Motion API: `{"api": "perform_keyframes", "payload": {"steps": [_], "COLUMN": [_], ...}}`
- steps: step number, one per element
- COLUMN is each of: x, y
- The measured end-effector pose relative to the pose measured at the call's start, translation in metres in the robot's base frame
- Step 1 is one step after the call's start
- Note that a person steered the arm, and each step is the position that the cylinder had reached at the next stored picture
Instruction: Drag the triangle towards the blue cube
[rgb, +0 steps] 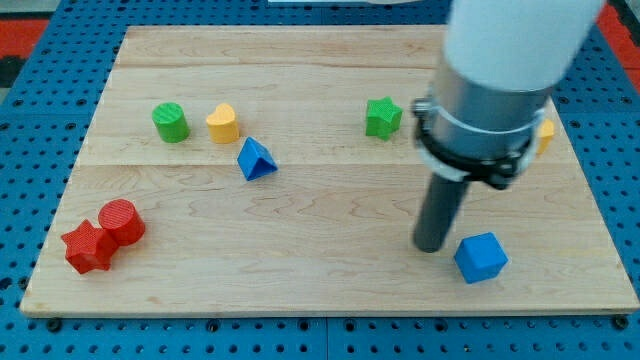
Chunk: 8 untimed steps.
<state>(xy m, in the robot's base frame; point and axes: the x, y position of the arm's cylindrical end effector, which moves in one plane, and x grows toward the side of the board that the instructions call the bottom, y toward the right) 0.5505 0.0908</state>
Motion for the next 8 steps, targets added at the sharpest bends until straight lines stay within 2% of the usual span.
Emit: {"api": "perform_keyframes", "payload": {"steps": [1,2,3,4,5,6,7,8], "x": [0.044,0.044,0.044,0.002,-0.061,-0.088,-0.106,-0.139], "y": [0.017,0.059,0.032,-0.083,-0.166,-0.228,-0.242,-0.186]}}
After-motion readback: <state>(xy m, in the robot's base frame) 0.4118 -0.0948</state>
